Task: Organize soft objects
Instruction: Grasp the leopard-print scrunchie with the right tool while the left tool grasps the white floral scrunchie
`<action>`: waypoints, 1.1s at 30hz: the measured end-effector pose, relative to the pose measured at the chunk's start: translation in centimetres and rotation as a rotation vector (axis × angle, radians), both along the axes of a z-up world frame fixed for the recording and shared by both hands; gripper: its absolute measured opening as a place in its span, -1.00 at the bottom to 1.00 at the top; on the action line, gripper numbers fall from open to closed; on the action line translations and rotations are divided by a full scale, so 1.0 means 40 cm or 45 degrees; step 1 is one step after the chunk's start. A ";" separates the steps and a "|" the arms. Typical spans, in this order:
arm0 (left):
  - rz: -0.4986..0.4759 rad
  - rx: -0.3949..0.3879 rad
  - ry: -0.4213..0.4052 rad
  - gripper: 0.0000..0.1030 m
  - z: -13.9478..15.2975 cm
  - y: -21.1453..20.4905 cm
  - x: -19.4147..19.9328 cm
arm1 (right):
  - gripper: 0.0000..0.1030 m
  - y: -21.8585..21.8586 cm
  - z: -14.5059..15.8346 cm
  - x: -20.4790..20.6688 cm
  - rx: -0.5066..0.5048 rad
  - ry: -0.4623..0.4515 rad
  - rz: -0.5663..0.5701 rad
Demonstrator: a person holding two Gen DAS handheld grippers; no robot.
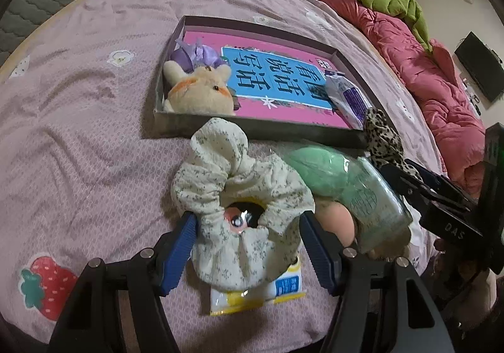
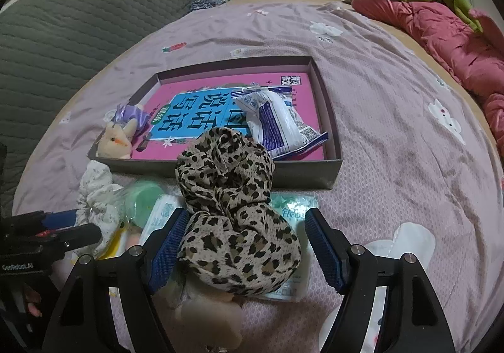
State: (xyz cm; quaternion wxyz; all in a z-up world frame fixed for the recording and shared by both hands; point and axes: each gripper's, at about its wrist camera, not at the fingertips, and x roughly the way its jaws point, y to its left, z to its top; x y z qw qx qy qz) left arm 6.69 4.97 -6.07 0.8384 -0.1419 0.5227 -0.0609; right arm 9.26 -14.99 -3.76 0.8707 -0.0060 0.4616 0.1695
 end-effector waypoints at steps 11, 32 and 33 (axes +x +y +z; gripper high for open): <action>-0.013 0.092 0.012 0.29 -0.013 -0.027 0.034 | 0.30 0.000 -0.012 0.030 0.029 0.009 0.002; 0.081 -0.051 0.008 -0.09 -0.025 0.030 0.077 | -0.48 -0.025 0.036 0.007 0.084 -0.052 -0.001; 0.087 -0.058 0.006 -0.14 -0.025 0.035 0.077 | -0.48 -0.024 0.039 0.006 0.089 -0.050 0.005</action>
